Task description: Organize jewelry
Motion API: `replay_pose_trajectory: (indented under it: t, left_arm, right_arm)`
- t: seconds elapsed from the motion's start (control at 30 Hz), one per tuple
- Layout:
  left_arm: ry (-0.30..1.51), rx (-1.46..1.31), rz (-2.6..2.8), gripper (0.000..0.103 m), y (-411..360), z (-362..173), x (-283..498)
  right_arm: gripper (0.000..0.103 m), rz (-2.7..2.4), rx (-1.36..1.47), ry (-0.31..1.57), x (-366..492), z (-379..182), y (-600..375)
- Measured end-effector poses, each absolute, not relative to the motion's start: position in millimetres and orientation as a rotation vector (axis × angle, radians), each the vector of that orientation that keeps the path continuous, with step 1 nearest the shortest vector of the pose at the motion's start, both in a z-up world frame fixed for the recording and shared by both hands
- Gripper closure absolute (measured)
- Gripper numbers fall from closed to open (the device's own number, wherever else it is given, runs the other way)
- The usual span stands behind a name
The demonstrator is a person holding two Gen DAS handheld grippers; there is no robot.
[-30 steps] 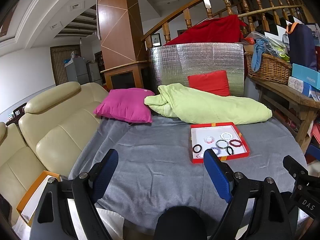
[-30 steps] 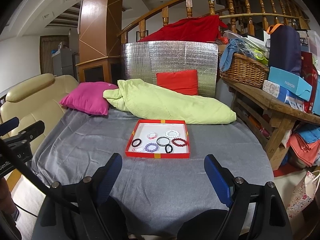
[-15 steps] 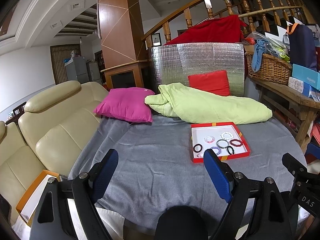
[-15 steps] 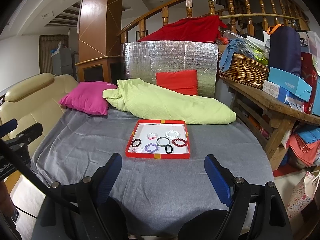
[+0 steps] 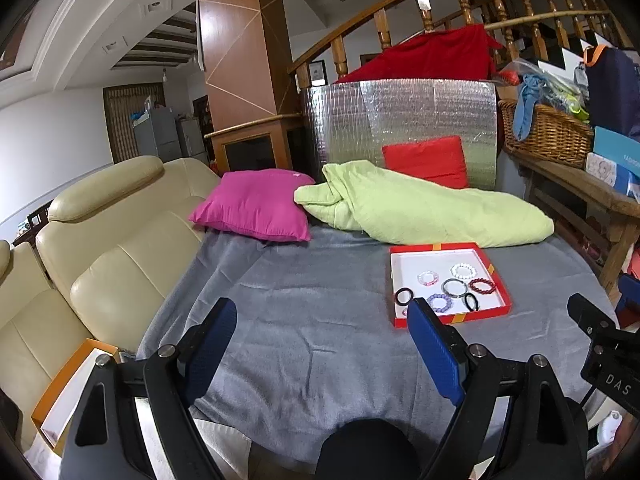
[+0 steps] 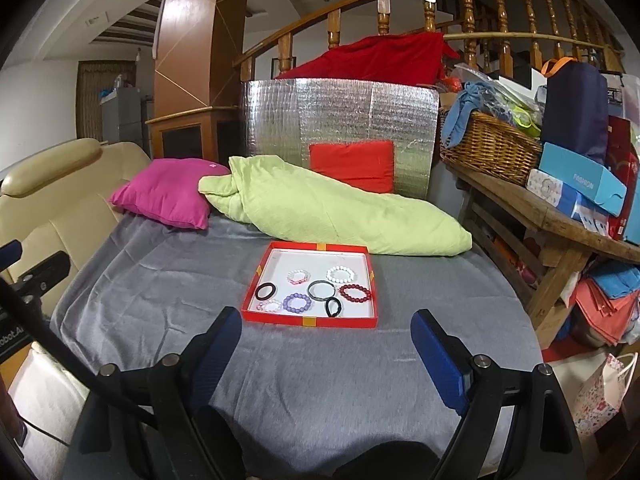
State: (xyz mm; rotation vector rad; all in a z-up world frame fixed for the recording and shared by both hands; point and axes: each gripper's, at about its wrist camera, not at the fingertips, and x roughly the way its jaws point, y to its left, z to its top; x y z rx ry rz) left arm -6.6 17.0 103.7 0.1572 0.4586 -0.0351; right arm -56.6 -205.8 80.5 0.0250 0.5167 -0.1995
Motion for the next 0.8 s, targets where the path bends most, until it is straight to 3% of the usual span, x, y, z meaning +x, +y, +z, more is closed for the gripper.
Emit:
replay_pose_trajectory:
  t: [0.5, 0.8]
  left_arm:
    - [0.542, 0.187, -0.056, 0.015, -3.6, 78.8, 66.4]
    - [0.607, 0.117, -0.148, 0.015, -1.3, 39.5, 141.6]
  right_arm:
    - [0.014, -0.216, 0.035, 0.597, 13.5, 50.7, -225.6]
    - [0.013, -0.280, 0.113, 0.649, 66.6, -1.8, -281.8]
